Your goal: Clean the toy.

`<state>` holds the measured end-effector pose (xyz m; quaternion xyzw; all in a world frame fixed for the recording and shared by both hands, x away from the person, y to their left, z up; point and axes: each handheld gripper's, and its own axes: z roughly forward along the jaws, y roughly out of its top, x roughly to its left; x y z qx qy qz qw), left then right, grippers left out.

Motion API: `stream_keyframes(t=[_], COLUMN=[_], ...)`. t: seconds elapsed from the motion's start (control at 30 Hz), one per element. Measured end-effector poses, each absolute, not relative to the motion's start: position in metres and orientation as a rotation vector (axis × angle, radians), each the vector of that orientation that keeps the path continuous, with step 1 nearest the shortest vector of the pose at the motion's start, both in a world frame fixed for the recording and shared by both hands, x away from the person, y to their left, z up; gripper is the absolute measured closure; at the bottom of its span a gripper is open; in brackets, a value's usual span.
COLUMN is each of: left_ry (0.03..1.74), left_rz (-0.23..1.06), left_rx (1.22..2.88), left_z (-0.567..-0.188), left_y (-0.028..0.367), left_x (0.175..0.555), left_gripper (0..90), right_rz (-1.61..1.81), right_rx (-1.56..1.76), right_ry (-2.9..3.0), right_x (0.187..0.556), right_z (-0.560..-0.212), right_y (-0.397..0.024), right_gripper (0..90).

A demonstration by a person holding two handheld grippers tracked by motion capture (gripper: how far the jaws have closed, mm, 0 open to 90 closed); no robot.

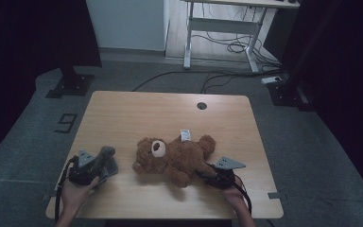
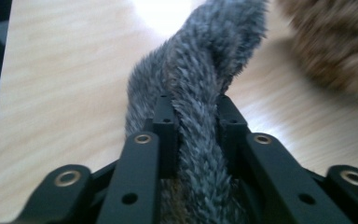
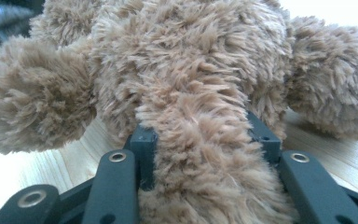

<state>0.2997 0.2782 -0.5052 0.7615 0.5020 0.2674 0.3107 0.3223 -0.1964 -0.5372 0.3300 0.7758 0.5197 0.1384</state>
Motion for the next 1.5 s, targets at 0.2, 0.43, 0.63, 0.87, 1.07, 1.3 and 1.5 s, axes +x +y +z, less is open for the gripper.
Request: stream_keyframes(t=[0.2,0.43,0.63,0.87,1.07,1.3,1.5], left_ry=[1.346,1.214,1.076,1.070,1.043,1.002,0.987], left_rz=[0.673,0.646,0.468,0.221,0.215,0.268,0.334], left_rx=[2.054,1.956,2.010,1.985,1.981,1.943,1.897], left_z=[-0.517,-0.485,-0.484,-0.502,-0.505,-0.502,-0.491], left_y=[0.270,0.252,0.208,0.175,0.171,0.163,0.159], left_x=[0.303,0.297,0.309,0.341,0.340,0.333,0.339], left_gripper=[49.7,28.3,28.5,25.1,45.2,59.3,60.7], right_rz=[1.504,1.511,1.507,1.442,1.401,1.367,1.352], right_rx=[0.950,0.957,0.973,1.027,0.987,0.878,0.843], right_ry=[2.245,2.235,2.219,2.260,2.285,2.194,2.121], right_x=[0.322,0.321,0.322,0.327,0.331,0.326,0.340], right_z=[-0.537,-0.536,-0.535,-0.537,-0.541,-0.533,-0.525], right_y=[-0.197,-0.198,-0.198,-0.195,-0.184,-0.176,-0.175], right_gripper=[54.8,47.5,39.7,28.1,41.3,53.8,55.0])
